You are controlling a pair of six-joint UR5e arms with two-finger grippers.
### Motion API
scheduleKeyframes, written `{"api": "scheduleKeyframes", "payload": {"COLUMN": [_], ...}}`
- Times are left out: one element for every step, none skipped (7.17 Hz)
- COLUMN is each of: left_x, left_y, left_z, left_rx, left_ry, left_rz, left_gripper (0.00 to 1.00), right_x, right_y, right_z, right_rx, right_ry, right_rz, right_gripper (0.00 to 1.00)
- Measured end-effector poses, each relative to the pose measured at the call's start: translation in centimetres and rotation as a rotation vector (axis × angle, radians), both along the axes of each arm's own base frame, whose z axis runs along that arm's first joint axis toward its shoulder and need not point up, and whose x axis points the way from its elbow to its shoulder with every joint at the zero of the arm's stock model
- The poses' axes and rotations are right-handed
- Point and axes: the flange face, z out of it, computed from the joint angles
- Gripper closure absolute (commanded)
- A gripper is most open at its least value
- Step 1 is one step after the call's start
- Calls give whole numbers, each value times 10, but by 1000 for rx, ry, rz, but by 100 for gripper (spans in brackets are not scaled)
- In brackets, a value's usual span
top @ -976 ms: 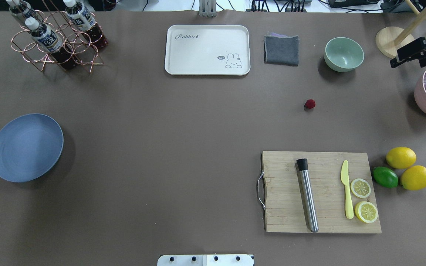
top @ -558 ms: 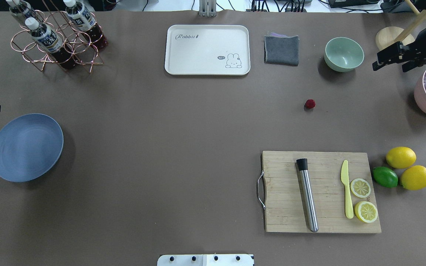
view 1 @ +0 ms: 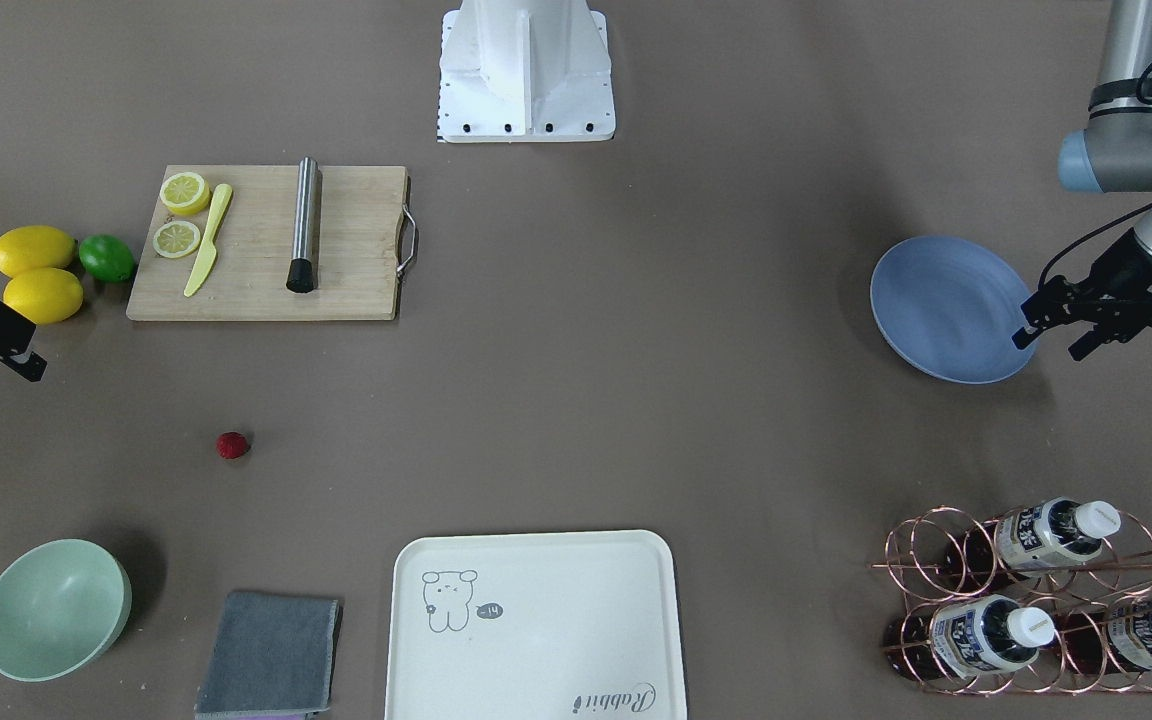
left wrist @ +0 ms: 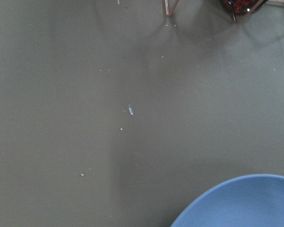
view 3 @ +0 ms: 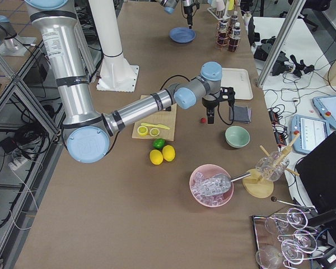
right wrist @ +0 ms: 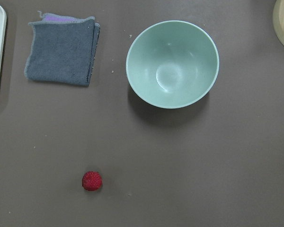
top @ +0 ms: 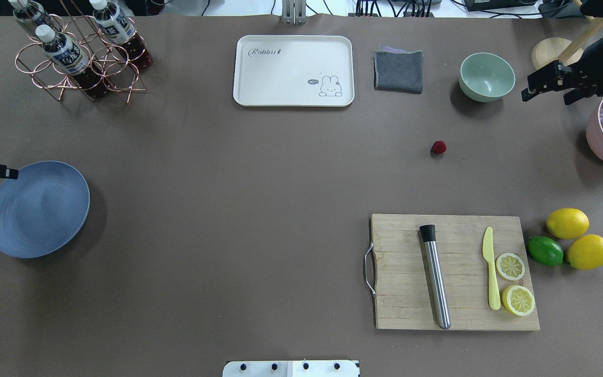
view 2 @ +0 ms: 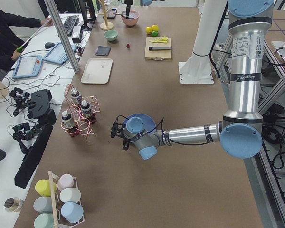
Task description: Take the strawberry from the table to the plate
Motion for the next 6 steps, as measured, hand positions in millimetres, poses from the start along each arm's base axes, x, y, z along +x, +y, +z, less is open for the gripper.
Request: {"api": "scheduleKeyframes", "payload": {"left_x": [1,0,0,-1,-1,0], "left_y": [9,15,18,19,20,21], "left_z": [6,9,9,9,8,6], "left_rx": [10,15,18,20,21,16], "left_ry": [5,9,12,16,18,28], "left_rz": [9,15,20,22,24,38], "left_gripper": [67,96,100,100,100,100], "right_x": [0,0,0,0,0,0], "right_y": [0,0,0,0,0,0], "right_z": [0,0,-1,-1,-2,-2], "right_rx": [-1,-1,-1,-1,-1,-1], "right_ry": [0,0,-1,-2,-2,-2], "right_rz": [0,1,1,3,3,3], "right_gripper": [0,0,0,0,0,0]}}
